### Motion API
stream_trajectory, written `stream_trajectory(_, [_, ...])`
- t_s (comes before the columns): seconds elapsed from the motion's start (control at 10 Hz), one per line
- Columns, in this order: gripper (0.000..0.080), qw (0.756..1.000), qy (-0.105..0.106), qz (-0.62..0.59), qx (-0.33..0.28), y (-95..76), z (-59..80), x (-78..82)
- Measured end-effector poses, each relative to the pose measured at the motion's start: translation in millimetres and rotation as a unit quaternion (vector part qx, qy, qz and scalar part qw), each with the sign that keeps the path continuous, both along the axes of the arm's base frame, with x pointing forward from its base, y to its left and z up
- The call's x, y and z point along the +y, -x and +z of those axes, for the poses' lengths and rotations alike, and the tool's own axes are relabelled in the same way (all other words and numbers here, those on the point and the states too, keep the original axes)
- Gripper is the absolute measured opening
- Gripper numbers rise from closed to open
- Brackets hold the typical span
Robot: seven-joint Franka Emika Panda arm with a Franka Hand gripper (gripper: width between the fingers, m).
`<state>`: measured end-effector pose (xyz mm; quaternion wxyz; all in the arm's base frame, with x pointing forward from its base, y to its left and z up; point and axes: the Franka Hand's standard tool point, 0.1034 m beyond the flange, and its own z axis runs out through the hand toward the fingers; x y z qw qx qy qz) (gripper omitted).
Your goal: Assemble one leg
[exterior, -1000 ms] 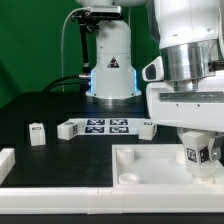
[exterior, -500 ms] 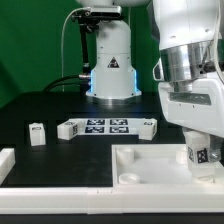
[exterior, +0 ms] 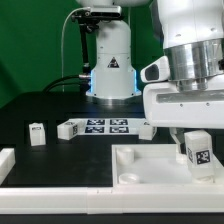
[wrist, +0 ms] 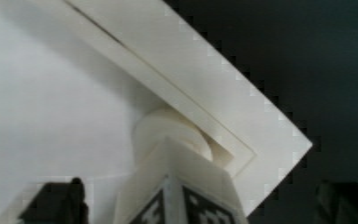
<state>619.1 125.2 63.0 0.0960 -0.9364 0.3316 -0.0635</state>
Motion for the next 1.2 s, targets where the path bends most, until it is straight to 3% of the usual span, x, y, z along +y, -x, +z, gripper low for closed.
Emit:
stream_trajectory(0.2, [0.0649,0.988,0.031,0.147,-0.019,-2.5,0.5,-10.8])
stream_trajectory(0.5, [0.0649,0.948,0.072,0.309,-0.037,-3.6,0.7,-14.7])
stream_trajectory(0.7, [0.0649,0.926,0.085,0.366,-0.043,-3.5,0.5,-15.3])
stream_trajectory(0.9, [0.0424,0.927,0.085,0.363,-0.043,-3.4,0.3,-15.5])
stream_trajectory(1.0, [0.0424,0.927,0.085,0.363,-0.043,-3.3,0.2,-15.5])
stream_trajectory(1.1, [0.0265,0.927,0.085,0.363,-0.042,-3.2,0.1,-15.6])
stream_trajectory(1.2, [0.0266,0.927,0.085,0.363,-0.042,-3.2,0.1,-15.6])
